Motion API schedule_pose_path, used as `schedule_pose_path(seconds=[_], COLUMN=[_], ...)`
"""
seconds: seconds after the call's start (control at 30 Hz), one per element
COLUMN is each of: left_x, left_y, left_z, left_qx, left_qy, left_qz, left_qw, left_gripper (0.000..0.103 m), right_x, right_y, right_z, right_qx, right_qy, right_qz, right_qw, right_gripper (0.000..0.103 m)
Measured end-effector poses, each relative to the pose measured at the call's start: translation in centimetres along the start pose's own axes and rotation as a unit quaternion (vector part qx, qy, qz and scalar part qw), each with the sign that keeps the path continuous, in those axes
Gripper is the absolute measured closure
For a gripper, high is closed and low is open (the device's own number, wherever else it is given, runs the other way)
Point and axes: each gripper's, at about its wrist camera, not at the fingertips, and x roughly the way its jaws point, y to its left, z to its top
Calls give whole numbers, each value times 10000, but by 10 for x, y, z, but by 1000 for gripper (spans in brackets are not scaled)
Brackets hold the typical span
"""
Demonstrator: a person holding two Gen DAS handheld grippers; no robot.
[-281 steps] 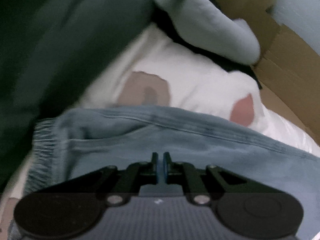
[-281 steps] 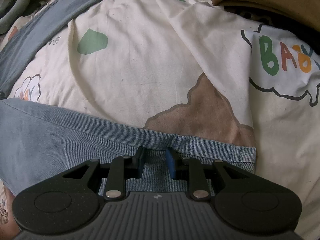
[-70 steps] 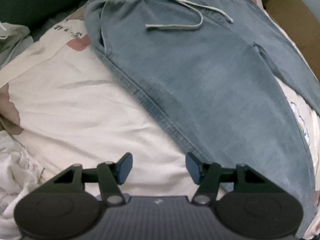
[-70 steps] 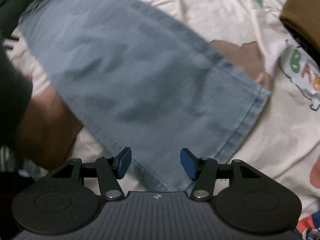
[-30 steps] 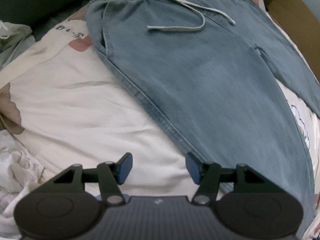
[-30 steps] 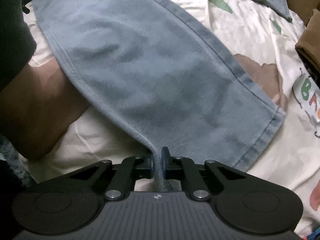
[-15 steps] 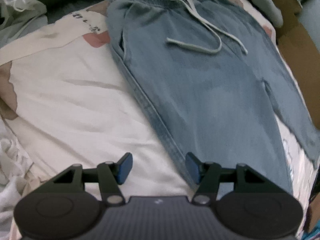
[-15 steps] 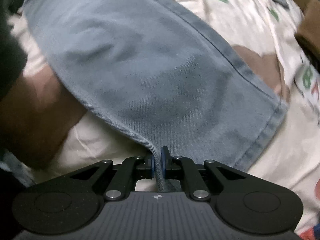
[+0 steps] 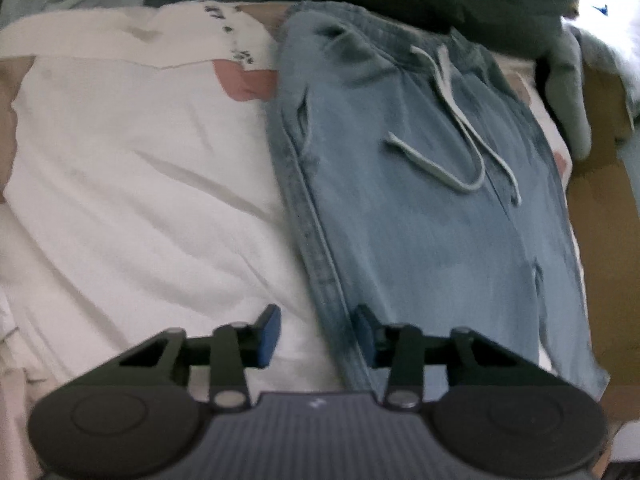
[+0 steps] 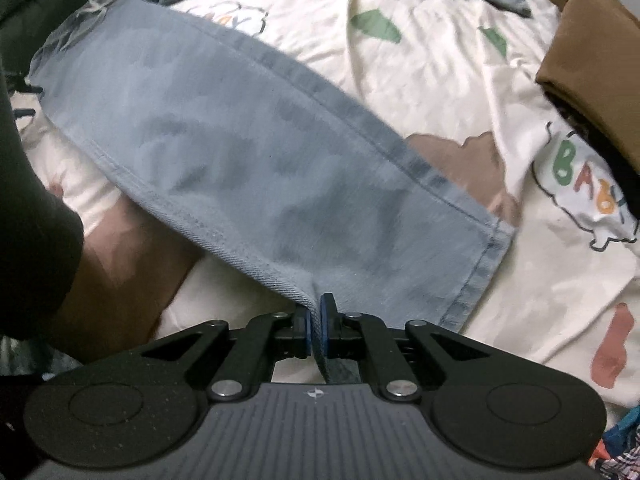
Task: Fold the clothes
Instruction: 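Grasp the jeans leg edge with the right gripper while the left gripper grasps the waistband side, then lift the jeans with both grippers and carry them into the cardboard box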
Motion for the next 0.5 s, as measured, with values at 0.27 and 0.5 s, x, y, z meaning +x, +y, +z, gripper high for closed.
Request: schedule_pose_path(seconds=[0.27, 0.5], left_x=[11, 13], left_y=[4, 7], left_z=[13, 19], left_qx=[-305, -621], left_qy=[-208, -335], left_qz=[-229, -438], left_qw=[9991, 9965], left_gripper=[65, 79], right_x=[-23, -32], right_y=[-2, -1], right_z=[12, 18], right_qx=[-84, -74], right_qy=[-82, -137], right_qz=[-117, -183], right_qw=[9999, 9997], right_gripper=[101, 101])
